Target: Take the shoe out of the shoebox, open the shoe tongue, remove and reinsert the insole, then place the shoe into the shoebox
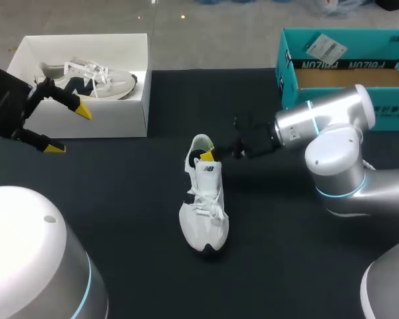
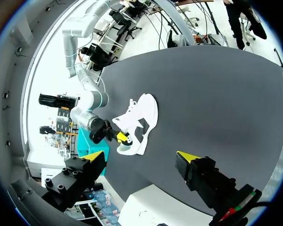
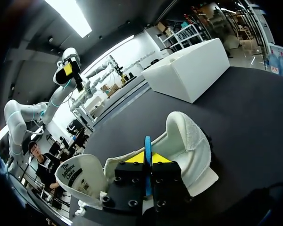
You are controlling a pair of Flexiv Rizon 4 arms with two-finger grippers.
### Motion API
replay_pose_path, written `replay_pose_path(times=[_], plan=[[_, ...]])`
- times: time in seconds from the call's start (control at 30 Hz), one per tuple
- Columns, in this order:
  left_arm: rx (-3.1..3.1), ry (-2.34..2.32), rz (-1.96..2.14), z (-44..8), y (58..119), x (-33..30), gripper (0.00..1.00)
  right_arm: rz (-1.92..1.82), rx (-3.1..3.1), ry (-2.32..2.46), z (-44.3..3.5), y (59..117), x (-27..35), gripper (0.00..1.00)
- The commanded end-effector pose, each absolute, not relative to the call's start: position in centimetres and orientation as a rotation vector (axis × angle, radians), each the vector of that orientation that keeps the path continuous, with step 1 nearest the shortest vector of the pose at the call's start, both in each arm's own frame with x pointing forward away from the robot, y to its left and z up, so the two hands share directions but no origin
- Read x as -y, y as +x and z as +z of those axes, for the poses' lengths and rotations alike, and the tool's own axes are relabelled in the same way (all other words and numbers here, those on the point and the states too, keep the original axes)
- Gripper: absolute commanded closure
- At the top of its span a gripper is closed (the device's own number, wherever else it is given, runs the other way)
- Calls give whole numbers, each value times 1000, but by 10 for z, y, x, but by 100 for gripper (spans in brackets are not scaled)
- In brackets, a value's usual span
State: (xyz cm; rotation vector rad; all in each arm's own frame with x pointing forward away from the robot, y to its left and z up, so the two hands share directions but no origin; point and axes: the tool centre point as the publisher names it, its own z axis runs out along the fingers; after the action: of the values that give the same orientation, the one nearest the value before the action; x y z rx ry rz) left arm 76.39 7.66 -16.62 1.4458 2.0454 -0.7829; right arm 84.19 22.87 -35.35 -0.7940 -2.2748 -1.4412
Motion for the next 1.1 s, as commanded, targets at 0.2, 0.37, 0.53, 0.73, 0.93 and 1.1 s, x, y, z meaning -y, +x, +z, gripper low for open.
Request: replay_pose_path(times=[0.2,0.37,0.53,0.73,0.93,1.1], plan=[[-2049,1447,-779,-166,764,-76,0,-1482,2291,-789,-343,852,-229,43],[-2049,1447,-779,-166,764,-76,0,-1492,2300,-788,-340,854,-229,94],[-2049,1447,-779,-166,764,-76,0,-1483,2304,-786,-343,851,-230,100],[-2049,1447,-779,-166,764,-76,0,-1462,2301,-794,-348,846,-229,100],[-2049,1447,-779,-166,764,-76,0,-1420,2303,-787,-356,838,-229,100],[-2049,1447,-779,-166,764,-76,0,-1402,2308,-779,-360,835,-230,100]])
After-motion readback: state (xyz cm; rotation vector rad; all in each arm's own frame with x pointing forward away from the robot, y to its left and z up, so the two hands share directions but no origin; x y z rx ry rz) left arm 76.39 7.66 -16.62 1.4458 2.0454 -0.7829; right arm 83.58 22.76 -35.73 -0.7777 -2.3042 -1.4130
